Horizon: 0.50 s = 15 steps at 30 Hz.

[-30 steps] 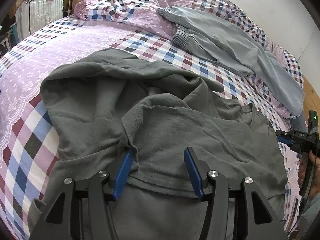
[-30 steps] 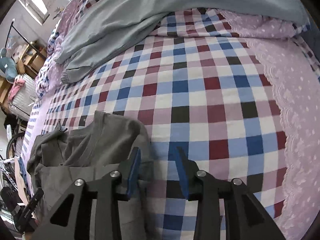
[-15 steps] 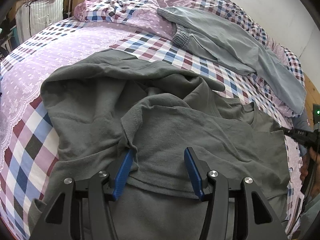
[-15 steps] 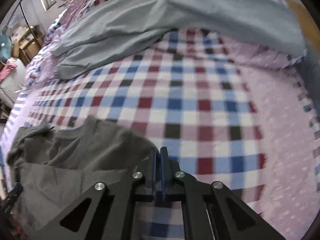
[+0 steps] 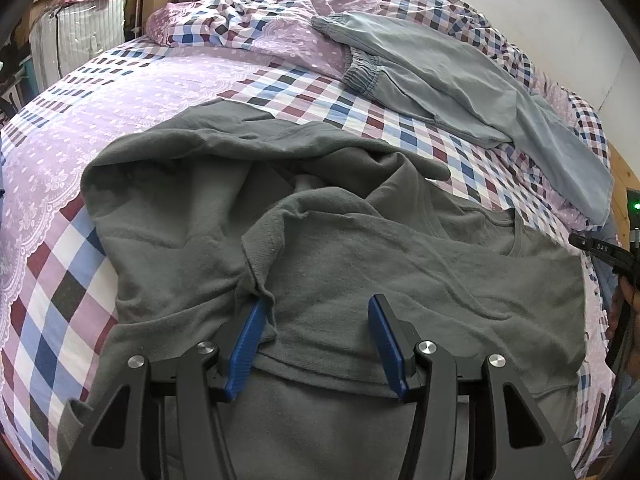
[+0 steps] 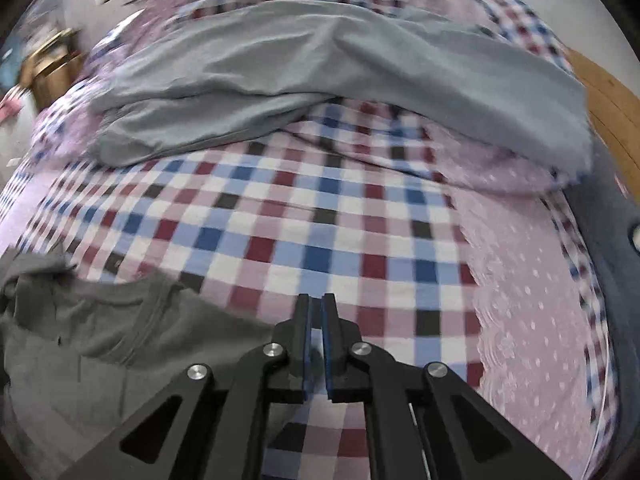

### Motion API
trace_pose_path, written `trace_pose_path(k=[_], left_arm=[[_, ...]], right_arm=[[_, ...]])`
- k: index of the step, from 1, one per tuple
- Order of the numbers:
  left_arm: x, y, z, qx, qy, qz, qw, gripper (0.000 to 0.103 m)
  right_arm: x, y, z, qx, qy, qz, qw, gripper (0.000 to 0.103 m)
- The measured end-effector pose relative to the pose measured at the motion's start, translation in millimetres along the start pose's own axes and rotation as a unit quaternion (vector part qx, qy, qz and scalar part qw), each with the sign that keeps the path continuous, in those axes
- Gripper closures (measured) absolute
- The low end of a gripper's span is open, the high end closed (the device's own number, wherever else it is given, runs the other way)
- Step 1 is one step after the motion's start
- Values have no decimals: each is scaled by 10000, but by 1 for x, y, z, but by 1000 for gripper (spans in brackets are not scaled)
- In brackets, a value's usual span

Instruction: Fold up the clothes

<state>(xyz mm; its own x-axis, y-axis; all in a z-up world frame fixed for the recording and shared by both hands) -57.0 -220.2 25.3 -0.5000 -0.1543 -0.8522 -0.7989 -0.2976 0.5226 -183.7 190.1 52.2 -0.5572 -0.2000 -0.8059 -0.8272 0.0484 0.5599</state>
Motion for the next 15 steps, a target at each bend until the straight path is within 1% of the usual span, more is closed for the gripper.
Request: trace_pose_path(k=[2, 3, 4, 5, 7, 10, 13, 15], left_arm=[[0, 0, 1, 20, 13, 7, 10000, 46], [0, 0, 1, 33, 20, 11, 10000, 46], [0, 0, 1, 39, 22, 14, 10000, 46], [0, 0, 1, 42, 21, 15, 10000, 46], [-1, -2, 2, 24, 24, 17, 10000, 46], [0, 0, 1, 51, 23, 21, 10000, 46], [0, 0, 1, 69, 44, 32, 10000, 46], [0, 0, 1, 65, 55, 33, 10000, 46]], right_arm=[[-3, -5, 12, 350, 240, 37, 9991, 90], [-4, -8, 19, 544, 369, 34, 9978, 81], [-5, -12, 27, 759, 522, 22, 9957, 77], [-6, -16, 34, 978, 663, 21, 9930, 76], [-8, -25, 49, 1411, 953, 28, 9854, 70], [-12, -38, 64, 2000, 1431, 117, 9692, 69], [-12, -48, 67, 2271, 1640, 136, 9599, 66], [-11, -51, 64, 2289, 1704, 113, 9584, 66]])
Point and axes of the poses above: each gripper's, at about its wrist camera, not at the fingertips, and x roughly the way its jaws point, z to its right, y to its top, the point moved 1 cm from there along x, roughly the way its jaws point, and after that the axes turned 15 degrees about y, right-handed, at the moved point
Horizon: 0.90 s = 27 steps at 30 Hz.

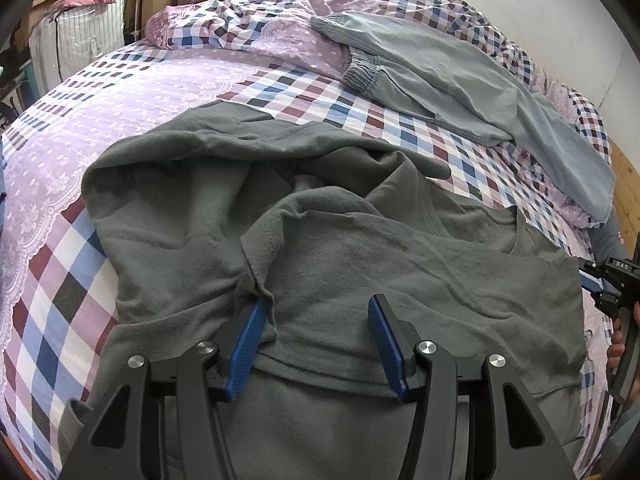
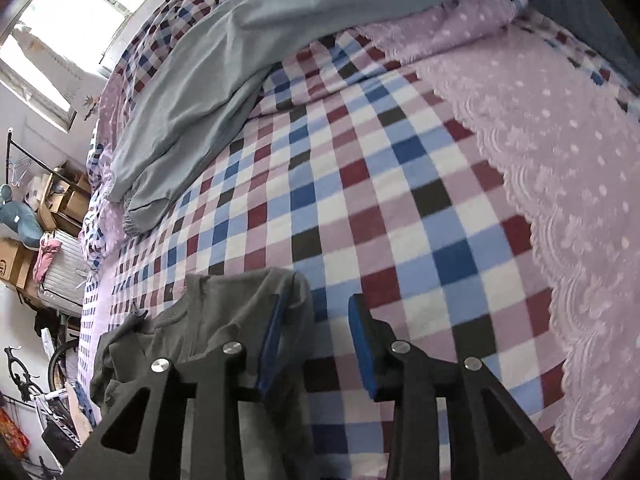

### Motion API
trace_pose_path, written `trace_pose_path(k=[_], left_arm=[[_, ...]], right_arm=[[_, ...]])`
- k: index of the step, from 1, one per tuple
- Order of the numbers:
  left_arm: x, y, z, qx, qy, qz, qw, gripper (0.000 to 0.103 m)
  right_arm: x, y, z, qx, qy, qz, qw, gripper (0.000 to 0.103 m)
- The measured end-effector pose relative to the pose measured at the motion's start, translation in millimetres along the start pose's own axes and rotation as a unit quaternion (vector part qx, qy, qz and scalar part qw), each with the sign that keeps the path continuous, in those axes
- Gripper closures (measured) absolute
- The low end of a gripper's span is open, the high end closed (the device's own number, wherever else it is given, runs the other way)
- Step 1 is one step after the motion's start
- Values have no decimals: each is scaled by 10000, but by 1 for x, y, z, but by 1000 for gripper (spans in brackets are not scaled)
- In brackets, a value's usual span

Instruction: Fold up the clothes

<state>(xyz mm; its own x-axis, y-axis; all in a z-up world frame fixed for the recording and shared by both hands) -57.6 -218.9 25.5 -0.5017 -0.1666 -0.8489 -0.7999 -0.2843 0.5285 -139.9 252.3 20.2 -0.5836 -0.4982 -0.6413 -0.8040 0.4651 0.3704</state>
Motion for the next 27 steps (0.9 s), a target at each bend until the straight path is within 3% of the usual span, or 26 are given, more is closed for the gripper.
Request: trace_pose_path(k=[3, 6, 10, 16, 20, 22, 24, 26, 27], left_arm=[[0, 0, 1, 0, 22, 5, 10000, 46], [0, 0, 1, -13, 23, 3, 10000, 46], [0, 0, 1, 17, 38, 18, 10000, 46], [0, 0, 3, 103, 83, 56, 9999, 46], [0, 0, 5, 166, 146, 77, 9997, 46], [1, 0, 6, 174, 165, 82, 9997, 46], [1, 1, 6, 167, 175, 80, 9997, 46], [1, 0, 6, 166, 188, 86, 9996, 46], [0, 0, 6, 176, 193, 93, 9996, 46]], right_arm=[[9, -3, -4, -112, -45, -100, 9999, 66], [15, -5, -15, -630, -562, -194, 9962, 102], [1, 1, -27, -991, -946, -48, 9906, 103], [-21, 29, -42, -1206, -1143, 139, 9860, 103], [-33, 51, -50, -1461, -1810, 528, 9711, 103], [-39, 53, -45, -1380, -1728, 540, 9738, 101], [-41, 49, -36, -1190, -1360, 381, 9828, 99], [-39, 36, -23, -1018, -1037, 132, 9893, 85], [-37, 29, -16, -948, -934, 47, 9911, 66]])
Point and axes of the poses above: each gripper's, at about its wrist camera, not at the fingertips, and x roughly the way its jaws point, z to its right, y to its top, the point moved 1 cm from there along x, roughly the way its jaws point, and after that the axes turned 15 degrees about y, right-handed, at the moved point
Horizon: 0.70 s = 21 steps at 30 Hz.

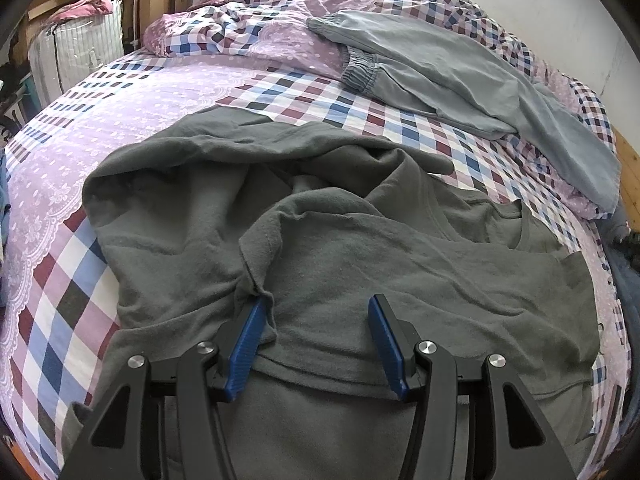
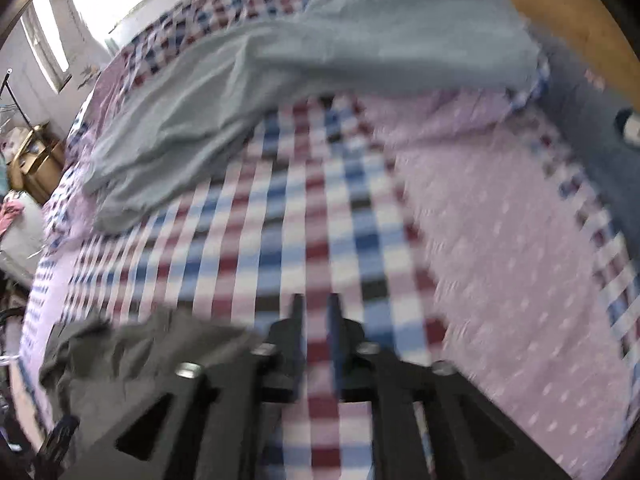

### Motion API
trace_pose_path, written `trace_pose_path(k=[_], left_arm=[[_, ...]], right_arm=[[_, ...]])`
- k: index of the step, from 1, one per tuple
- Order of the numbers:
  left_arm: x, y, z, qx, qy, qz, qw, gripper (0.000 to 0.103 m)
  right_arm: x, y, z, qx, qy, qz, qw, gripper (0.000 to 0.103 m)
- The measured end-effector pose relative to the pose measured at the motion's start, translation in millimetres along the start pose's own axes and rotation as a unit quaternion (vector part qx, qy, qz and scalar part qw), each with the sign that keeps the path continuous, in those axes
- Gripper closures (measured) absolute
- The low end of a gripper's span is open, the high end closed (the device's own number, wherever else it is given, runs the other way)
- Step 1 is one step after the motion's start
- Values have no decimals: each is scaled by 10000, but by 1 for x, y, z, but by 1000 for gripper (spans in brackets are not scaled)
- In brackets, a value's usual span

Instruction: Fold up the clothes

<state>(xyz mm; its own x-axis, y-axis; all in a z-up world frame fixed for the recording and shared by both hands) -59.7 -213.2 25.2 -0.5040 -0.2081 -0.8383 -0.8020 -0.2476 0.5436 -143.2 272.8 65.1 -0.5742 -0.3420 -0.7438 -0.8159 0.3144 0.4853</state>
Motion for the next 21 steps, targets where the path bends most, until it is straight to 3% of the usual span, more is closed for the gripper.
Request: trace_pose_path(k=[1, 6, 11, 12, 13, 15, 18, 21], left_arm=[[0, 0, 0, 12, 1, 7, 10000, 46], [0, 0, -1, 0, -27, 14, 10000, 46], [0, 1, -1, -39, -20, 5, 10000, 46], [0, 1, -1, -42, -10, 5, 10000, 46], [0, 1, 0, -38, 0, 6, 10000, 46], [0, 1, 0, -36, 9, 7, 10000, 46], [0, 1, 0, -37, 4, 7, 10000, 46], [0, 2, 0, -10, -5, 15, 10000, 46]], right_arm=[[3, -9, 4, 92, 140, -56, 9998, 55], [21, -50, 19, 568, 894, -297, 9939, 55], [40, -74, 12, 539, 1121, -493, 9910, 56], [43, -77, 10, 468, 1099, -483, 9917, 59], [44, -78, 7, 396, 1101, -465, 9920, 69], [47, -77, 0, 199, 1069, -517, 9927, 101], [42, -74, -7, -164, 597, -495, 9969, 102], [27, -67, -3, -199, 399, -404, 9982, 102]])
Point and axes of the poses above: each gripper's, at about its wrist camera, not at the fingertips, and x roughly the way its jaws point, z to its right, y to its top, the point moved 1 cm from there along x, roughly the way its jaws point, and after that the axes turned 15 degrees about y, right-handed, at the moved point
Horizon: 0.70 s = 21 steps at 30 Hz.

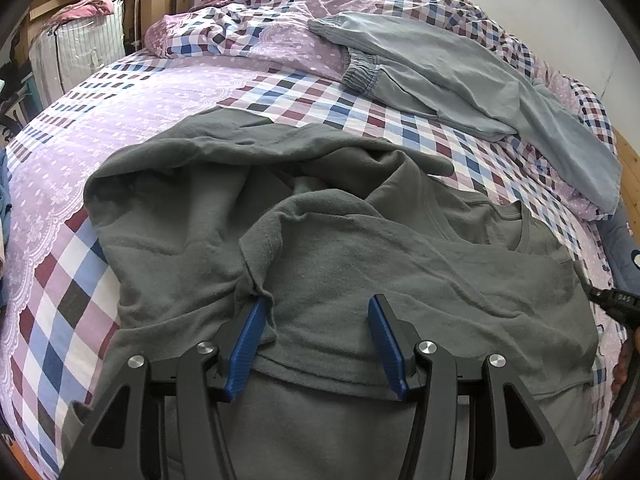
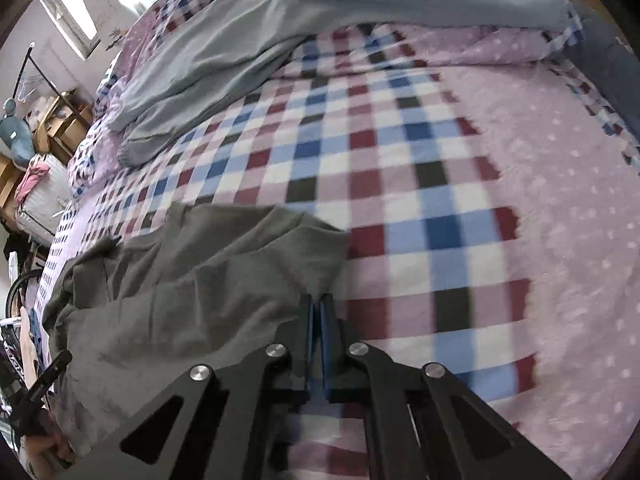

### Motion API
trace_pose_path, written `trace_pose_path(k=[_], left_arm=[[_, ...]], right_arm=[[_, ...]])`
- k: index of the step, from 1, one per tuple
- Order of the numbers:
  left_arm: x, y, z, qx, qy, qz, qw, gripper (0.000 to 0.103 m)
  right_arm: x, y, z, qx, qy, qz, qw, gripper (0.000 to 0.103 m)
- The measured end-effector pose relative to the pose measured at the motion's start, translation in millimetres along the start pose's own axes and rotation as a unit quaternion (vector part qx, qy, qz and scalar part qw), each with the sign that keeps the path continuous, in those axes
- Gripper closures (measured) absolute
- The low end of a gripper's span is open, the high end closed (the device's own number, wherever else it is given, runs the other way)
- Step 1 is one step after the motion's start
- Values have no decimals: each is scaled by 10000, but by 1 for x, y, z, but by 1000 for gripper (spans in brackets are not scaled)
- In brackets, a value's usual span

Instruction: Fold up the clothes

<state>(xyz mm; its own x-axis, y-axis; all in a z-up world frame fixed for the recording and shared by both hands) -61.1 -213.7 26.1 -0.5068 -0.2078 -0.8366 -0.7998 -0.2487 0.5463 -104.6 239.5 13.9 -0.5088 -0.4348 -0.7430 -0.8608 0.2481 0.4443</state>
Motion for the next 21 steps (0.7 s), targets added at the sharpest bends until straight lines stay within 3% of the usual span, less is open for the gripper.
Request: trace_pose_path(k=[5, 10, 14, 15, 17, 18, 21], left_arm=[[0, 0, 0, 27, 8, 10, 10000, 46], [1, 1, 0, 16, 6, 3, 10000, 46], [0, 1, 0, 31, 8, -1, 10000, 46], [1, 1, 0, 36, 0, -1, 10000, 46], [0, 2, -1, 28, -18, -4, 10000, 46], [0, 1, -1, 24, -21, -4, 10000, 46], [-1, 0, -2, 23, -28, 9, 10000, 46]], right_arm=[[-8, 11, 4, -336, -1406, 82, 9895, 103], [-20, -1, 23, 143, -878, 109, 9960, 102], [-41, -27, 20, 432, -259, 400, 9979, 93], [-47, -34, 20, 580, -33, 510, 9970, 90], [-56, -49, 23, 913, 461, 742, 9920, 73], [-59, -54, 26, 1046, 667, 841, 9887, 57], [-53, -50, 29, 1219, 838, 1004, 9839, 54]])
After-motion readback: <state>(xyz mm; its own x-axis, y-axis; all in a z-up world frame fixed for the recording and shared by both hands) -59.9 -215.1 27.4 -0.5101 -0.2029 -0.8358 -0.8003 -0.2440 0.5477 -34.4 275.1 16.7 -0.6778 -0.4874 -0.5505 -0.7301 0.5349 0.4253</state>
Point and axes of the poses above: each gripper's, at about its wrist camera, not at the fingertips, and x roughly the way its jaws point, z to its right, y to its top, the point moved 1 cm from there along x, roughly the way its jaws point, and after that the axes turned 15 degrees about y, right-handed, at the moved point
